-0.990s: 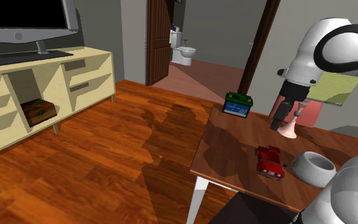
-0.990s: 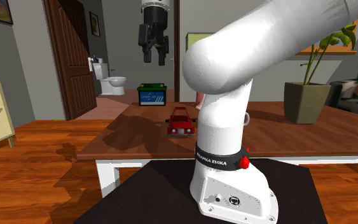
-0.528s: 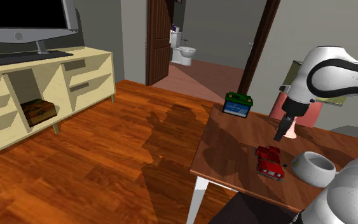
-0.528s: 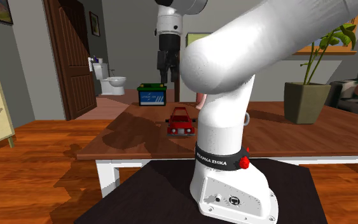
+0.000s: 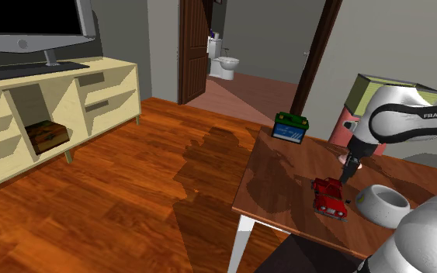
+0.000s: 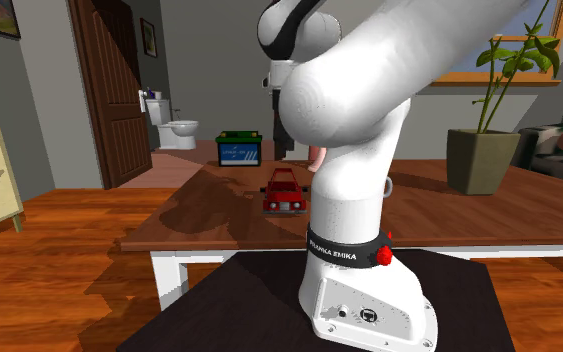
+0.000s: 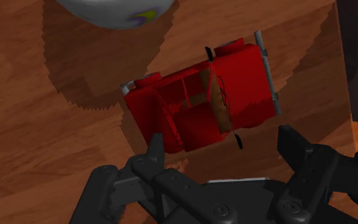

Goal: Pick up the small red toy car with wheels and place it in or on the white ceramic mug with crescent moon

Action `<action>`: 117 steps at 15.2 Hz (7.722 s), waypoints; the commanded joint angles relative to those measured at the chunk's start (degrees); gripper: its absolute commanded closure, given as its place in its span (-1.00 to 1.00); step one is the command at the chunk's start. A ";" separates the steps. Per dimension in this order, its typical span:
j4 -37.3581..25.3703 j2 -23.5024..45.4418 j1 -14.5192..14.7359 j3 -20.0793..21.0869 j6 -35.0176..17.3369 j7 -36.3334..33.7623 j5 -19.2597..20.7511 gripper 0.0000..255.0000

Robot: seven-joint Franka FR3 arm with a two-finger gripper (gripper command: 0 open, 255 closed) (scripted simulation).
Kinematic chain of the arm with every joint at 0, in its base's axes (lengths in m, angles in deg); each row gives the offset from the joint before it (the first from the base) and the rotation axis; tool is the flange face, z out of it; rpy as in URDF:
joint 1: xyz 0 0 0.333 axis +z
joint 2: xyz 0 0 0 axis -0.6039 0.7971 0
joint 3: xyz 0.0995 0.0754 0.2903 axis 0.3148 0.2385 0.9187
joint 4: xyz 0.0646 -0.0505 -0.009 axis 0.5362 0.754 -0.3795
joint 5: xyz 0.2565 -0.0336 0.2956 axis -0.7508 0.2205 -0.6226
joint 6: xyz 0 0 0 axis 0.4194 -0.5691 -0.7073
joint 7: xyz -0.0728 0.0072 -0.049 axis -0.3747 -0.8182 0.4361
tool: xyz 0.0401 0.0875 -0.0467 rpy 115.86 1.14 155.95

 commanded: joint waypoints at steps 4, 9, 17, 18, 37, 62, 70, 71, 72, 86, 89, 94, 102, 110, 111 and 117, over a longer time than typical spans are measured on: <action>0.90 5.71 -0.80 -5.08 -7.94 3.11 3.95 -1.00; 2.49 11.02 -0.04 -7.84 -14.83 2.90 5.46 -1.00; 2.49 11.02 -0.04 -7.83 -14.82 2.90 5.45 -1.00; 2.49 11.02 -0.04 -7.83 -14.82 2.90 5.45 1.00; -0.99 2.70 -0.76 -3.17 -3.11 3.29 2.47 1.00; -14.52 -6.40 -1.08 3.18 18.94 7.01 -2.87 1.00; -20.26 -9.25 -6.23 -4.25 24.93 18.36 3.00 1.00; -21.26 -9.28 -6.64 -5.24 25.53 19.78 3.67 1.00; -22.32 -9.25 -6.99 -6.23 26.10 21.21 4.32 1.00; -21.27 -8.75 -8.73 -15.18 21.73 26.87 10.62 1.00; -19.50 -8.57 -8.89 -16.66 19.65 26.62 11.83 1.00; -16.77 -7.94 -9.01 -19.39 16.04 26.19 13.96 1.00; -15.05 -7.26 -8.94 -21.49 13.41 25.86 15.54 1.00; -15.04 -7.27 -8.95 -21.49 13.42 25.86 15.55 -1.00; -15.04 -7.27 -8.95 -21.49 13.42 25.86 15.55 -1.00; -19.92 -8.87 -9.10 -16.09 20.46 26.81 11.48 -1.00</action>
